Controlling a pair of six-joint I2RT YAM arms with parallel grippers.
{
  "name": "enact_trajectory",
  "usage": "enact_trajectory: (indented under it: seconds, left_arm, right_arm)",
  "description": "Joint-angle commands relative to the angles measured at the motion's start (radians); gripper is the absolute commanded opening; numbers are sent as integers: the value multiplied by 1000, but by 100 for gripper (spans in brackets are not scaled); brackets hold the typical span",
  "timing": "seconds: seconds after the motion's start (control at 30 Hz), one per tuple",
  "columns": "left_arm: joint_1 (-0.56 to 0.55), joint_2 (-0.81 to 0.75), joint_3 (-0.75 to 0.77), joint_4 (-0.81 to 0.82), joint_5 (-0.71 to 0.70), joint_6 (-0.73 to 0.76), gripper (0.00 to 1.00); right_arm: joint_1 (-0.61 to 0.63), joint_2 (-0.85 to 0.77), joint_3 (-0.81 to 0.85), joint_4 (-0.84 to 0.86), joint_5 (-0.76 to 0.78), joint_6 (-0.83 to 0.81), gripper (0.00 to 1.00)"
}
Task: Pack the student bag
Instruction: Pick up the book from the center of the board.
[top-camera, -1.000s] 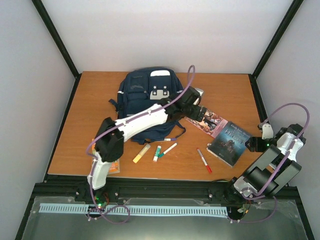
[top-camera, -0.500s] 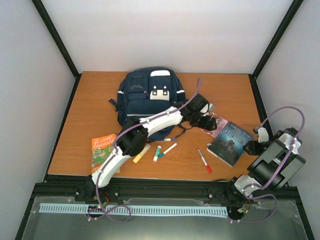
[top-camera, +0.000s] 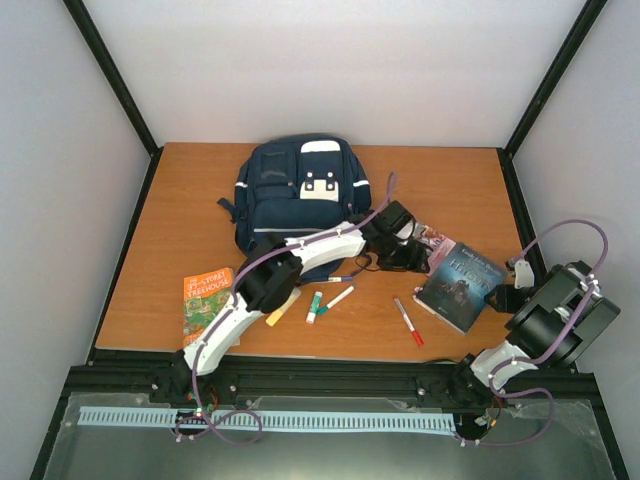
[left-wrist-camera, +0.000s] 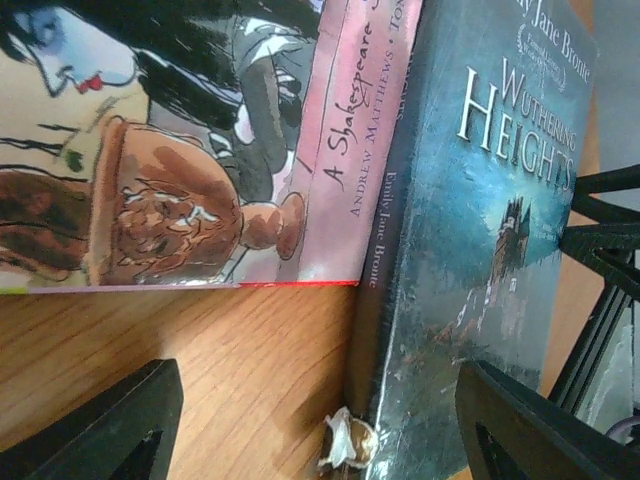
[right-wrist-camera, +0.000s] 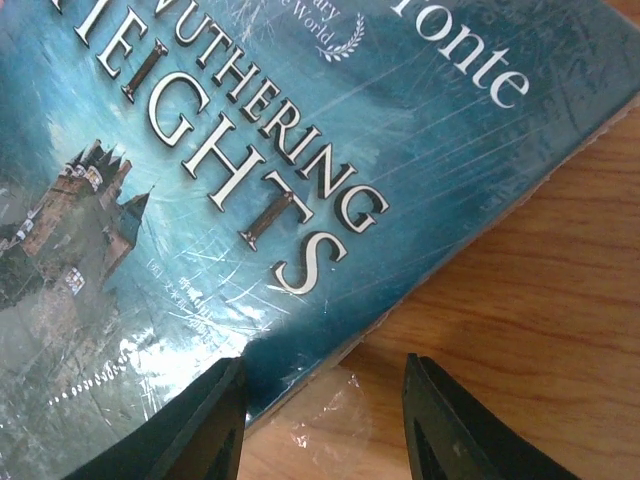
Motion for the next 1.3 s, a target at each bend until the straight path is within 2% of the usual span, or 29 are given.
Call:
enact_trajectory:
  seconds: [0.0,0.13,0.27,0.5,0.8,1.0,1.27]
  left_arm:
    - [-34,65,49,44,43,-75,77]
    - [-73,131,139,4,73,-93,77]
    - [-97,157,139,45,118,-161,77]
    - [-107,160,95,245,210,-299,78]
    - [-115,197,142,451,312,-477,76]
    - [-126,209,195,482,359,-515,58]
    - [-127,173,183,443,362,-459,29]
  right_arm:
    - [0,72,-3,57,18,5,41]
    - [5,82,-10,71,34,-1,40]
    - [12,82,-30,84,41,-12,39]
    - [34,103,-69,113,43,-12,36]
    - [61,113,-86,120,31,3,34]
    - [65,111,-86,117,25,7,34]
    - [65,86,-83,95,18,9,35]
